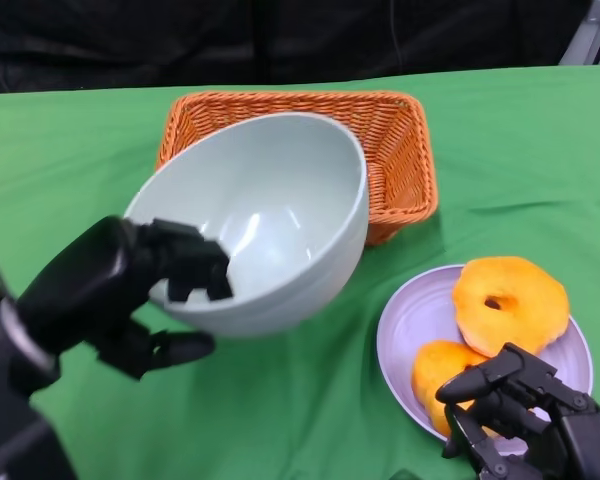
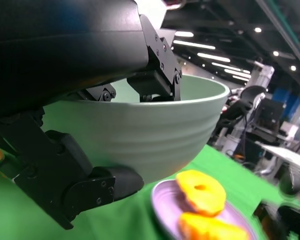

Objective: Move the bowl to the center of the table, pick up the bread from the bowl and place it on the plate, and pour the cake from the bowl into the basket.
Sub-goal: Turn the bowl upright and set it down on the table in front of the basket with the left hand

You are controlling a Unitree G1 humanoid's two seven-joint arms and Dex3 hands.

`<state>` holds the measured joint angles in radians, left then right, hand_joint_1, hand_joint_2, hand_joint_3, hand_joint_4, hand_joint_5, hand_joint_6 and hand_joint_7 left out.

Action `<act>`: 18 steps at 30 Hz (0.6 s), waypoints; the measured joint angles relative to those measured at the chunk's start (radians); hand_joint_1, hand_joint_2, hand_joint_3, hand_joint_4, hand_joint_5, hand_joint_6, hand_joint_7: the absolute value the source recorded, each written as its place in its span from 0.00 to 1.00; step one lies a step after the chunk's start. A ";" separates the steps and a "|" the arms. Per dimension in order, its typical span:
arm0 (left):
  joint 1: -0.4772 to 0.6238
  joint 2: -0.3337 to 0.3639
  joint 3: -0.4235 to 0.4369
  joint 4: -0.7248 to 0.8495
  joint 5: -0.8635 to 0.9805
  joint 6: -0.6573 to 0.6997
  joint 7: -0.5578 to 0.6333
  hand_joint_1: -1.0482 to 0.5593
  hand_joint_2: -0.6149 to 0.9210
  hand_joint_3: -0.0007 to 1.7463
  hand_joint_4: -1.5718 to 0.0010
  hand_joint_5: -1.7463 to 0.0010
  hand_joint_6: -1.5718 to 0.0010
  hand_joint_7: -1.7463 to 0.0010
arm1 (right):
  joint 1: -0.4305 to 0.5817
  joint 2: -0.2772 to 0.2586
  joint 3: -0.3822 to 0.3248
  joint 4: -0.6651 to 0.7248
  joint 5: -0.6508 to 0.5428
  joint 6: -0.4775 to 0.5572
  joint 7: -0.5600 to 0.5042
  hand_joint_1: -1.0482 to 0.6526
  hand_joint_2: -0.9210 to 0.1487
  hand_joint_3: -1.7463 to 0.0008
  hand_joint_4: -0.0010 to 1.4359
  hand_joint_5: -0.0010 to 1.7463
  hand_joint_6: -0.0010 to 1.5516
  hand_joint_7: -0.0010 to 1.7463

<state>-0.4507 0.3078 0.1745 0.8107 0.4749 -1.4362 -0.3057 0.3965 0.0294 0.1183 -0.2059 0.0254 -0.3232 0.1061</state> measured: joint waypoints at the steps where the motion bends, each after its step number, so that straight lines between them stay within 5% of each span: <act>1: 0.010 0.005 0.016 0.001 0.051 -0.013 0.042 0.61 0.65 0.72 0.49 0.00 0.43 0.31 | 0.000 0.000 0.000 0.000 0.000 0.000 0.000 0.57 0.11 0.67 0.48 0.88 0.40 0.72; 9: 0.079 0.087 0.026 -0.030 0.477 -0.005 0.479 0.62 0.68 0.59 0.48 0.00 0.47 0.18 | -0.002 0.000 0.001 -0.001 0.001 0.000 0.001 0.57 0.11 0.66 0.48 0.88 0.40 0.72; 18: 0.055 0.212 -0.314 -0.007 0.756 0.210 1.030 0.61 0.78 0.39 0.48 0.01 0.49 0.16 | -0.001 0.000 0.001 -0.005 -0.001 0.000 -0.005 0.57 0.11 0.67 0.49 0.87 0.40 0.72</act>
<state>-0.3954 0.5195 -0.1393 0.8034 1.2311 -1.2262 0.7246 0.3954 0.0297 0.1195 -0.2110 0.0246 -0.3233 0.1007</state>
